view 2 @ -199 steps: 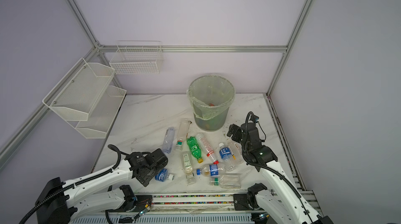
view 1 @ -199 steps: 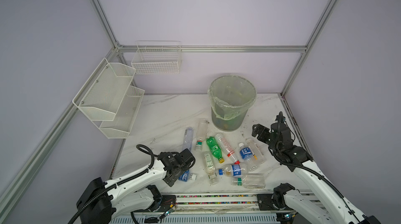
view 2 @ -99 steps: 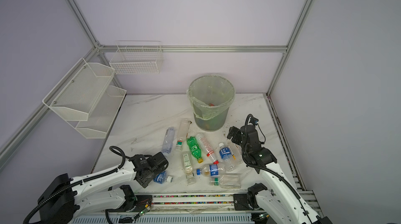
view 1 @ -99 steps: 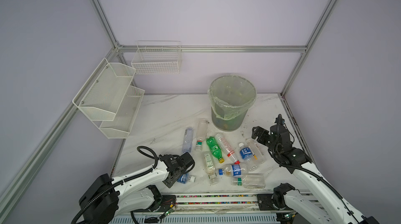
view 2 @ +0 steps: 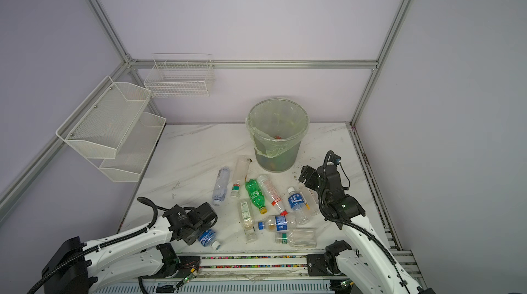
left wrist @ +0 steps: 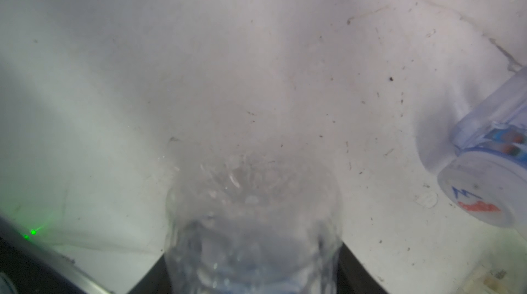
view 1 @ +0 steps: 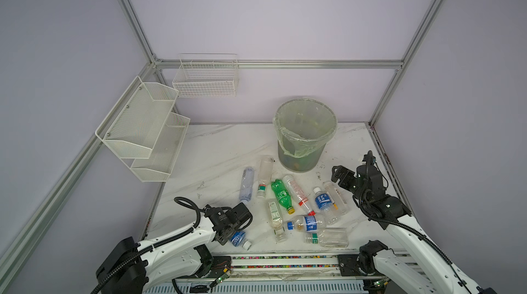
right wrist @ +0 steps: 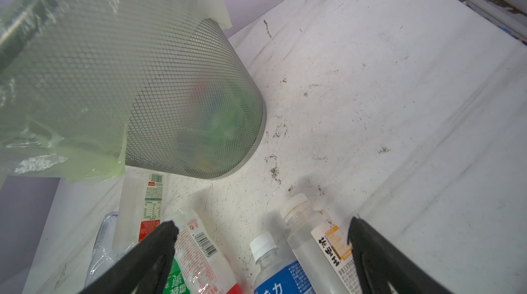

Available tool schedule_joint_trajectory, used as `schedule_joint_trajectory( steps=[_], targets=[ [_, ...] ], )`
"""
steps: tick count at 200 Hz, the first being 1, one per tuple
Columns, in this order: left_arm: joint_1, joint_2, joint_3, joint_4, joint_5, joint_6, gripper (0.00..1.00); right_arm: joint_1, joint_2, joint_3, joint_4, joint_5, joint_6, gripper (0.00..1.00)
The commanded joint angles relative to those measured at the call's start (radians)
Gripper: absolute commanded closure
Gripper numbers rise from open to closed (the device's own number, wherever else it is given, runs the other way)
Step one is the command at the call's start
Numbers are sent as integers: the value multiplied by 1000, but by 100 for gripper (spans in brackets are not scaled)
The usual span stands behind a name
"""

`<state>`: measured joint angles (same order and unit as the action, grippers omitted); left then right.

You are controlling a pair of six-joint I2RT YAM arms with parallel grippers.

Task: Throw the plastic bottles in the bin
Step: Pick up the plastic bottle from the bottom-left of the table.

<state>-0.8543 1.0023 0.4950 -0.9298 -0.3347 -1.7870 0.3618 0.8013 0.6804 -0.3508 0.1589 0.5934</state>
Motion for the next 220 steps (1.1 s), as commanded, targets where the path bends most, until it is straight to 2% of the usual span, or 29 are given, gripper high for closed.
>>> schedule_joint_trajectory(
  steps=[1, 41, 72, 137, 175, 220],
  targets=[
    [-5, -34, -25, -26, -46, 34, 41, -3, -22, -10, 10, -7, 9, 3],
    [-5, -55, 26, -69, -100, 137, 42, -2, 15, 11, 18, -18, 12, 3],
    [-5, -65, 64, -101, -128, 171, 43, -3, 14, 31, 12, -24, 13, 3],
    [-5, -115, 168, -140, -184, 345, 44, -1, -45, -10, 33, -33, 42, 3],
    [-5, -118, 223, -168, -237, 415, 44, -2, -11, -25, 65, -47, 19, 3],
    [-5, -79, 299, -89, -280, 658, 44, -3, 31, -5, 41, -41, -10, 3]
  ],
)
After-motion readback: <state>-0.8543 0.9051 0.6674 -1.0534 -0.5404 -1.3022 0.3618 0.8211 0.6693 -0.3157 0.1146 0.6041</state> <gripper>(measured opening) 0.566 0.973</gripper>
